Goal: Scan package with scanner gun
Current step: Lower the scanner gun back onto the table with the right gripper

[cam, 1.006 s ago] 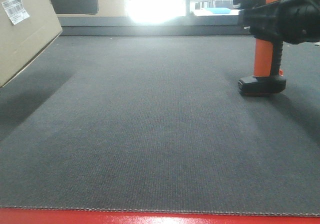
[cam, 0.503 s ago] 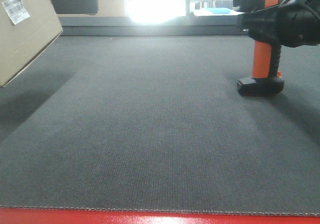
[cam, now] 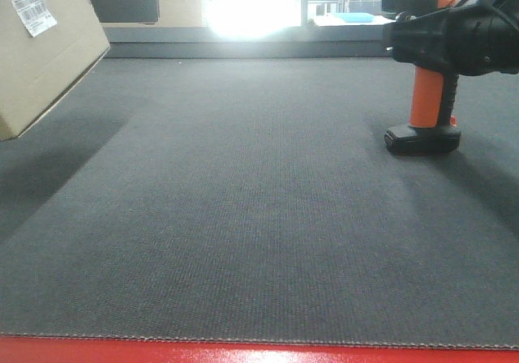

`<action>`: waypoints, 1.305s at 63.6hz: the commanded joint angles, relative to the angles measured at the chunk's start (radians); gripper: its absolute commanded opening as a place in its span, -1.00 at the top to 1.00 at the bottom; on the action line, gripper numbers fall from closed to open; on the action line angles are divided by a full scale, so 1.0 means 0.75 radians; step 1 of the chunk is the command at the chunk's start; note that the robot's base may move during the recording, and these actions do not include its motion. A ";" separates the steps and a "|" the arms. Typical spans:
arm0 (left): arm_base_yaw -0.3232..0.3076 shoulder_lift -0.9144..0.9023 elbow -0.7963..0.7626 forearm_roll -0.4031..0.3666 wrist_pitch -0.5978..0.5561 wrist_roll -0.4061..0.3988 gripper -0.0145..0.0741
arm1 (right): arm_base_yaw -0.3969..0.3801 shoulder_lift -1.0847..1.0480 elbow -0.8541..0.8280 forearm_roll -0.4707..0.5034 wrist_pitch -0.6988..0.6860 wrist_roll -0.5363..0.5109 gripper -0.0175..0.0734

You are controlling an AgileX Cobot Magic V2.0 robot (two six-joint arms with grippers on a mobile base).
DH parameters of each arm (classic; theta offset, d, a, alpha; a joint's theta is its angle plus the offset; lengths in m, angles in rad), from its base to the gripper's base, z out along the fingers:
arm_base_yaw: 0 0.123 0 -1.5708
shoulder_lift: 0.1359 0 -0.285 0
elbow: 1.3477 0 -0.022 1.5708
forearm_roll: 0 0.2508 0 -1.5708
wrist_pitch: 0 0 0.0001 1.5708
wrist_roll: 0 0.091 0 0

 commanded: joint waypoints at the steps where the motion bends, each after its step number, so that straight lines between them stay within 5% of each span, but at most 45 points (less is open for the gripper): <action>1: -0.006 -0.015 -0.015 -0.017 -0.010 -0.005 0.92 | -0.006 -0.010 -0.009 -0.014 -0.012 -0.002 -0.43; 24: -0.006 -0.015 -0.015 -0.020 -0.010 -0.005 0.92 | -0.006 -0.028 -0.009 -0.014 0.041 -0.004 -0.43; 83: -0.006 -0.015 -0.015 -0.023 -0.010 -0.005 0.92 | -0.011 -0.250 0.003 -0.014 0.575 -0.054 -0.43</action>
